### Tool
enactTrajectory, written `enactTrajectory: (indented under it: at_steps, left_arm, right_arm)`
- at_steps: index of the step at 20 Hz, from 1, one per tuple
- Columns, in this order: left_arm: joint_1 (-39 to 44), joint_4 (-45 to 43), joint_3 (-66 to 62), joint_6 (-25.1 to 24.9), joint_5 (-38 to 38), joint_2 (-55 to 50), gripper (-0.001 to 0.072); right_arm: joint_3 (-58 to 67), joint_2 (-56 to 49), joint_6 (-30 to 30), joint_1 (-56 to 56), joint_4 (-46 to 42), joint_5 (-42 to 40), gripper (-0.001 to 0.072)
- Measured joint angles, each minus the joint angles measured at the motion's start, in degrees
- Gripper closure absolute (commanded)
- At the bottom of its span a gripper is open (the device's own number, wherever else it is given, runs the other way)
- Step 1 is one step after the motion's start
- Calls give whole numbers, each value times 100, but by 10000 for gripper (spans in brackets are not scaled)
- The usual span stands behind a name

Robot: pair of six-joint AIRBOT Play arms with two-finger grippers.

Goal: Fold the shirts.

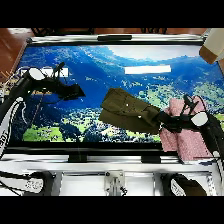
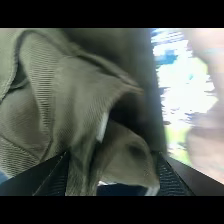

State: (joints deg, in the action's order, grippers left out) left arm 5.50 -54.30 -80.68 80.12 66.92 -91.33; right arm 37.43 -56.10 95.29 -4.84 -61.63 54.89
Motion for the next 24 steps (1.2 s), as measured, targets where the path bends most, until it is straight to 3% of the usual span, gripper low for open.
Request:
enactTrajectory:
  at_steps: [2,3,6,7,13,17,19,24]
  left_arm:
    - [17,-15,0,0,92,0,94]
    - [28,-13,0,0,127,0,94]
    - [28,-20,0,2,179,0,94]
    - [26,-28,0,2,201,0,94]
    - [-50,-28,-79,4,227,57,95]
    - [-289,-28,-243,7,284,181,106]
    - [-483,-31,-304,7,382,227,106]
    - [-892,-133,-354,13,876,275,106]
  right_arm:
    - [0,-280,-247,-13,525,-149,73]
    - [0,-409,-332,-13,739,-195,124]
    - [0,-763,-509,92,1309,-302,545]
    - [2,-868,-546,205,1482,-343,624]
    - [50,-1325,-1106,1526,2763,-944,623]
    - [116,-1473,-1436,2691,3305,-870,599]
    - [127,-1499,-1451,3250,3394,-730,145]
    - [138,-1217,-1521,3698,3460,-372,132]
